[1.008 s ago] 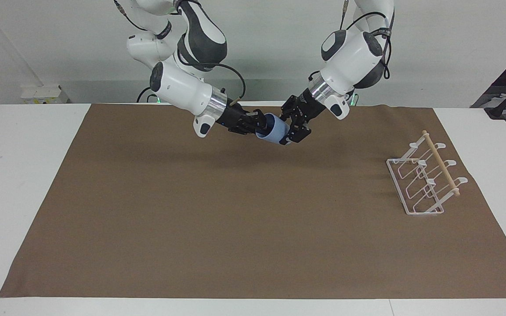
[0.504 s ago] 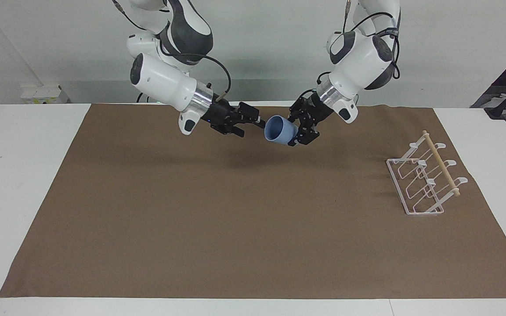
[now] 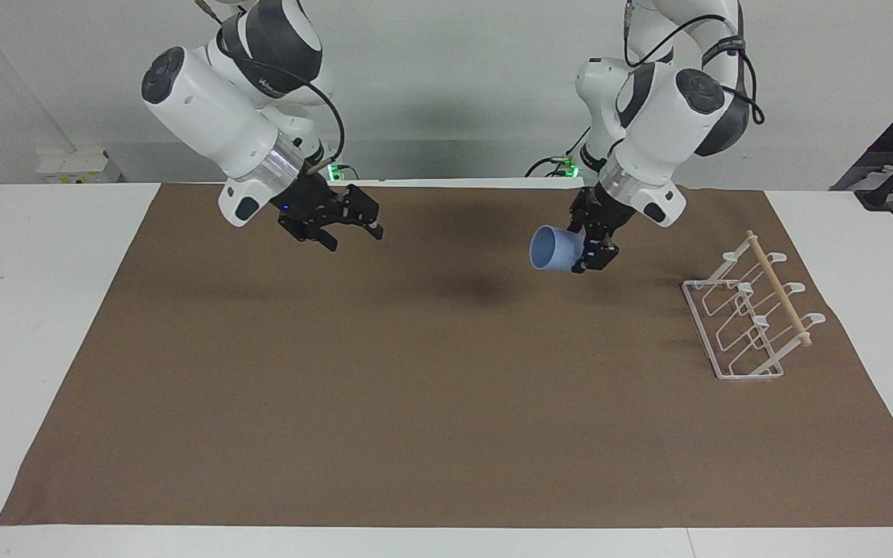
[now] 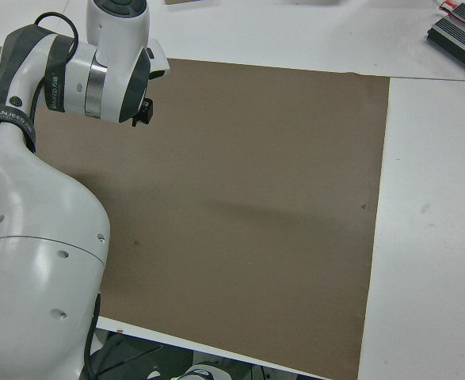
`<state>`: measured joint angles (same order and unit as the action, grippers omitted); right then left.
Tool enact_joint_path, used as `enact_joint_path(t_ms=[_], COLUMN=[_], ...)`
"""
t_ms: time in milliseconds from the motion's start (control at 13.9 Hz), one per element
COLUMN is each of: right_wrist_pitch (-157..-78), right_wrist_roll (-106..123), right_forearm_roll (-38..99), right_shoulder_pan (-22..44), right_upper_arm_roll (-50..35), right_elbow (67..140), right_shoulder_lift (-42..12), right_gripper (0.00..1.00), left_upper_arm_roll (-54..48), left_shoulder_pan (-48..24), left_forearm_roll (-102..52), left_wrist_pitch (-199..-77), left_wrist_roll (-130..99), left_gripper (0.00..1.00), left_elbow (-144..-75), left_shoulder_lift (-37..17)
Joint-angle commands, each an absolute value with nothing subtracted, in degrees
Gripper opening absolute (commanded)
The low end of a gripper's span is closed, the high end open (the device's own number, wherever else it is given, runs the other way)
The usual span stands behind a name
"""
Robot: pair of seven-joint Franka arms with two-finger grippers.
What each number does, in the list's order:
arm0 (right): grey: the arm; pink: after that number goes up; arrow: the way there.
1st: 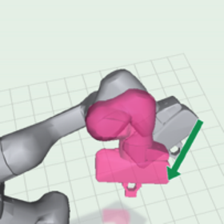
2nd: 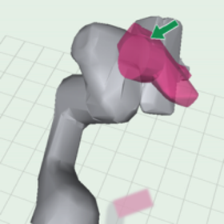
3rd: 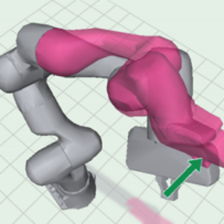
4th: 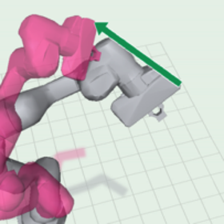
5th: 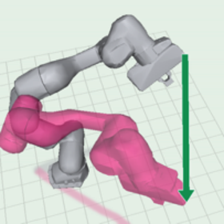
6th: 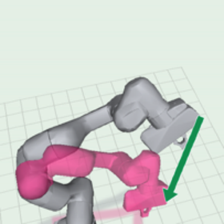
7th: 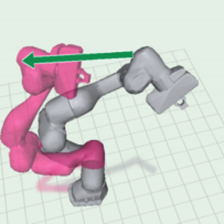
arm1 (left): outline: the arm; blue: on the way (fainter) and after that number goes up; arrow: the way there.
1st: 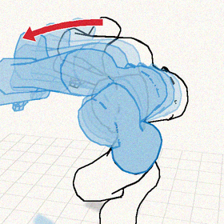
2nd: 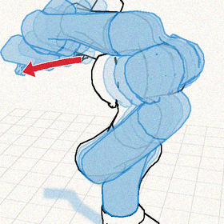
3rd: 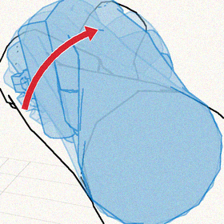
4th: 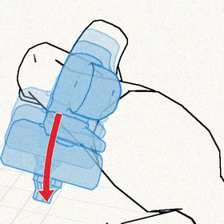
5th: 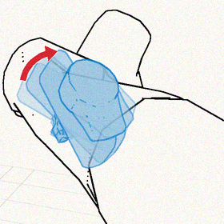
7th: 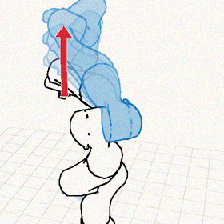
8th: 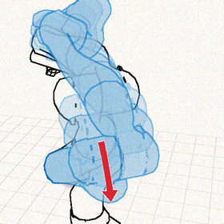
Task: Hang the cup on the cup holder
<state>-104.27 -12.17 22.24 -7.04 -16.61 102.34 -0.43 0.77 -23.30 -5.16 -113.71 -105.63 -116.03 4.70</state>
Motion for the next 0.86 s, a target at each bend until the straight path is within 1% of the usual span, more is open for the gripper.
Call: enact_joint_path(t_ms=[0, 288, 360, 432, 576, 648, 792], right_wrist_pitch=[-99.95, -90.02, -87.22, -84.84, -82.37, -81.14, -81.04], right_wrist_roll=[-10.47, -5.2, -2.84, -0.64, 3.85, 5.96, 7.21], right_forearm_roll=[11.38, -0.77, -2.36, -3.5, -5.35, -6.84, -8.35], right_shoulder_pan=[-10.01, -12.56, -11.79, -9.6, -6.43, -5.02, -1.95], right_upper_arm_roll=[-16.96, -15.04, -12.07, -8.39, -2.4, -0.81, 3.06], right_elbow=[101.08, 94.94, 93.09, 91.6, 89.57, 88.95, 89.82], right_shoulder_lift=[0.0, 0.09, 0.26, 0.87, 1.23, 1.23, 1.32], right_gripper=[1.0, 1.0, 1.0, 1.0, 1.0, 1.0, 1.0], left_upper_arm_roll=[0.53, 0.61, 0.53, 0.53, 0.61, 0.62, 0.53], left_shoulder_pan=[-19.79, -16.79, -15.92, -15.65, -15.12, -14.77, -14.33], left_forearm_roll=[7.77, 29.66, 34.58, 39.68, 49.7, 54.27, 64.89], left_wrist_pitch=[-110.14, -110.21, -110.48, -110.91, -111.62, -111.45, -111.71], left_wrist_roll=[-105.2, -105.29, -105.21, -105.12, -105.2, -105.12, -104.86], left_gripper=[0.26, 0.26, 0.26, 0.26, 0.26, 0.26, 0.26], left_elbow=[-116.45, -116.46, -116.63, -116.72, -117.59, -117.68, -117.42], left_shoulder_lift=[6.15, 6.15, 6.07, 5.63, 4.05, 3.52, 2.29])
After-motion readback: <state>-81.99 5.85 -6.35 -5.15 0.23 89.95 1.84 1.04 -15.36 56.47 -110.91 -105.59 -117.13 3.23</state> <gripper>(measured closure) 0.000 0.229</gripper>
